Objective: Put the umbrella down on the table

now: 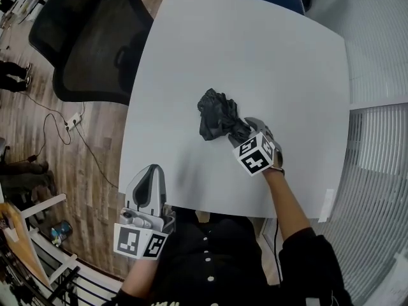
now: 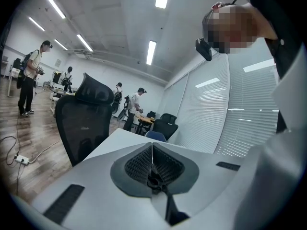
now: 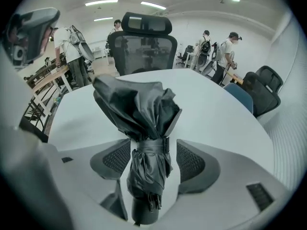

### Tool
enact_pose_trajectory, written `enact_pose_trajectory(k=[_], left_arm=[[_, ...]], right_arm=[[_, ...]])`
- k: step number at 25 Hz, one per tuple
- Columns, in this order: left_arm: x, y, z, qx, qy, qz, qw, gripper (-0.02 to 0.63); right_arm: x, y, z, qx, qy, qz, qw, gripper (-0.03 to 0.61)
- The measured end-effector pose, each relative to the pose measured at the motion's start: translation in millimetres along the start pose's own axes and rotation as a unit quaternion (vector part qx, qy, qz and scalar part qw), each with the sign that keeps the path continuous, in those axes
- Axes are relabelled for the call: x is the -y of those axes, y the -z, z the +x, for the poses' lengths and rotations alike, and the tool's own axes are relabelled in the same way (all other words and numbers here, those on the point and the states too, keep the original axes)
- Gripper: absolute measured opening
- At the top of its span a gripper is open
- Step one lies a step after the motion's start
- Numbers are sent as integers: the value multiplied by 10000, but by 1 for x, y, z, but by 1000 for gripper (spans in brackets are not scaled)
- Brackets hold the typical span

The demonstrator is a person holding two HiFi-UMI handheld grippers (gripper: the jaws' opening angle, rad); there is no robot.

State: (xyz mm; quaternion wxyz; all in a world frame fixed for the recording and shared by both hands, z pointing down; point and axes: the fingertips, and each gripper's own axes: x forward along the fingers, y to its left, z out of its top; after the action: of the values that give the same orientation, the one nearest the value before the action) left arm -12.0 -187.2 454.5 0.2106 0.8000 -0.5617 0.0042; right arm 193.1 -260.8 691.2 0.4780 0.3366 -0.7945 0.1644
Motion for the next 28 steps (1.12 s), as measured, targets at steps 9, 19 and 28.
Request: enact_pose_trajectory(k=[9,19,28], left_arm=[[29,-25,12,242,559,116,9981,17],[53,-52,19,489,1061,304,9927,17],[65,-74,13,760,1308,457,9874,17]], right_arm=[[2,-67,-108,1873,194,650,9800,49],[12,-63,-217,3252,151,2272,9178,40],[29,-39,-293,3921,1138,2688,8724,40]])
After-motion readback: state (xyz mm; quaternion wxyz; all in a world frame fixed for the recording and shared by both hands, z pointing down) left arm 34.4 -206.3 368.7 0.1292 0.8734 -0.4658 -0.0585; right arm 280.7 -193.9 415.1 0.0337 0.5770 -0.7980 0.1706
